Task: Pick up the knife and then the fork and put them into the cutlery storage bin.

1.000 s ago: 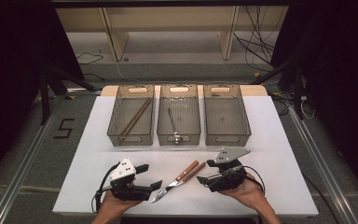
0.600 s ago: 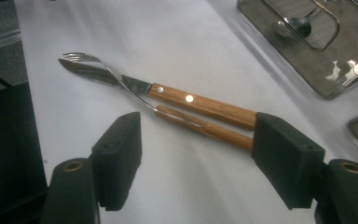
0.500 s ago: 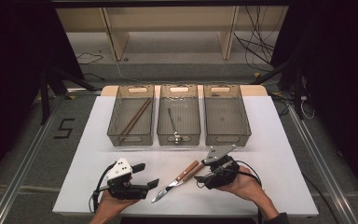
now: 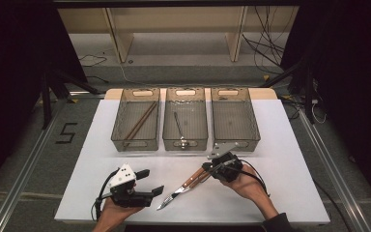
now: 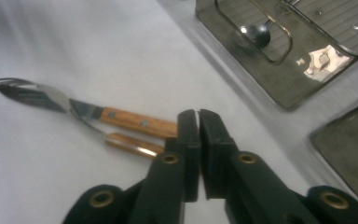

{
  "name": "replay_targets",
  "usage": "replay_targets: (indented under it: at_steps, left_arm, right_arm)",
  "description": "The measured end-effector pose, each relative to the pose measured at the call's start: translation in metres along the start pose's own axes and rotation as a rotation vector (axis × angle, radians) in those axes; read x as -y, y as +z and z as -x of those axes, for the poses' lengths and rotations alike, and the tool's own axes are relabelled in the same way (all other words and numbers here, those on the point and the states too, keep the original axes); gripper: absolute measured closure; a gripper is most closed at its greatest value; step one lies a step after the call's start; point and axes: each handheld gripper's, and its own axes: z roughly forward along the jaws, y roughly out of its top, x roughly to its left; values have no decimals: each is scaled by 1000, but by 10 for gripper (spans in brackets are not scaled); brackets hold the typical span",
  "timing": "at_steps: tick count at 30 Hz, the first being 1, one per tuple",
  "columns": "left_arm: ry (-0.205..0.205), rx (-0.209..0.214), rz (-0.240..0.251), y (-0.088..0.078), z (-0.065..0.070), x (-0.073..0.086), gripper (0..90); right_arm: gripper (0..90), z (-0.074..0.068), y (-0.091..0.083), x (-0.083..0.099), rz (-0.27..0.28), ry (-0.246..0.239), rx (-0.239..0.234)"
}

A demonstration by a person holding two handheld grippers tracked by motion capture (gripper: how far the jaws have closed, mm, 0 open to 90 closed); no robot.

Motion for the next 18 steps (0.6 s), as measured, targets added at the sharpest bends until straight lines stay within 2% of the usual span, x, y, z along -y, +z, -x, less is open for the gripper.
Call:
replay_targets:
  at_steps: [10, 18]
  left_arm:
    - [-1, -3, 4, 0, -1, 1, 200]
    - [-1, -3, 4, 0, -1, 1, 200]
  right_arm:
    - [900, 7, 32, -8, -38, 44, 14]
    - [900, 13, 50, -7, -77, 56, 18]
